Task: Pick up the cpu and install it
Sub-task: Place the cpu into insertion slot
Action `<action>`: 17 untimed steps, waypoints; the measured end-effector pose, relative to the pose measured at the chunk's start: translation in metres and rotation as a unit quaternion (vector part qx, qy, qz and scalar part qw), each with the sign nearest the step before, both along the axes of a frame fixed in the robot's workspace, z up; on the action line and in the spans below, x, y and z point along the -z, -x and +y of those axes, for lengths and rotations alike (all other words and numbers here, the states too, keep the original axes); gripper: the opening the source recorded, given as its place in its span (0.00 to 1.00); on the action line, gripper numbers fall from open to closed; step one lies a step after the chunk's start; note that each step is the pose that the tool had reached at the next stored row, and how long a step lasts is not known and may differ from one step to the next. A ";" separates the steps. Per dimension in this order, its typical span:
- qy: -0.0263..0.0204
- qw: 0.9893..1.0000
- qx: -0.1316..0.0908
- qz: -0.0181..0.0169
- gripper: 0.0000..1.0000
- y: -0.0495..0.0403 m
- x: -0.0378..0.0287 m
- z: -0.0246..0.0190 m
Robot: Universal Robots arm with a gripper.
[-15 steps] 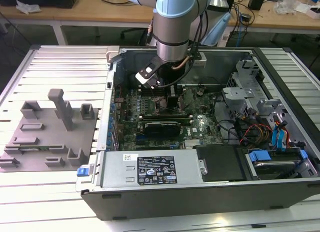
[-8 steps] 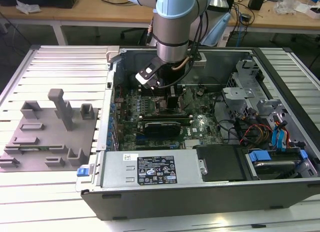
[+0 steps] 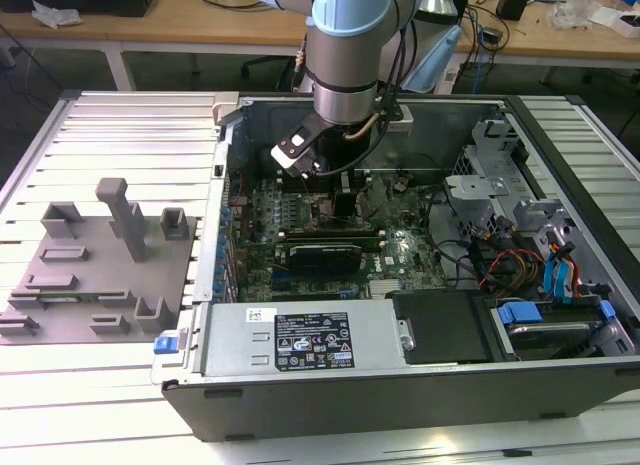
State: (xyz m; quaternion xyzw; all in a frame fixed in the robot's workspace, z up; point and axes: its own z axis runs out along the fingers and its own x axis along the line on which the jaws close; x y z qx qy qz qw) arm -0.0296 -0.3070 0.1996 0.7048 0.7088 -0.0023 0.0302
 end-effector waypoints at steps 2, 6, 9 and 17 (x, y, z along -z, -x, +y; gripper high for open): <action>0.000 1.000 0.000 0.000 0.62 0.0000 0.0000 0.0000; -0.001 1.000 0.000 0.000 0.62 0.0001 -0.0012 -0.0001; -0.001 1.000 0.000 0.000 0.62 0.0000 -0.0014 0.0000; -0.001 1.000 0.000 0.000 0.53 0.0000 -0.0015 0.0000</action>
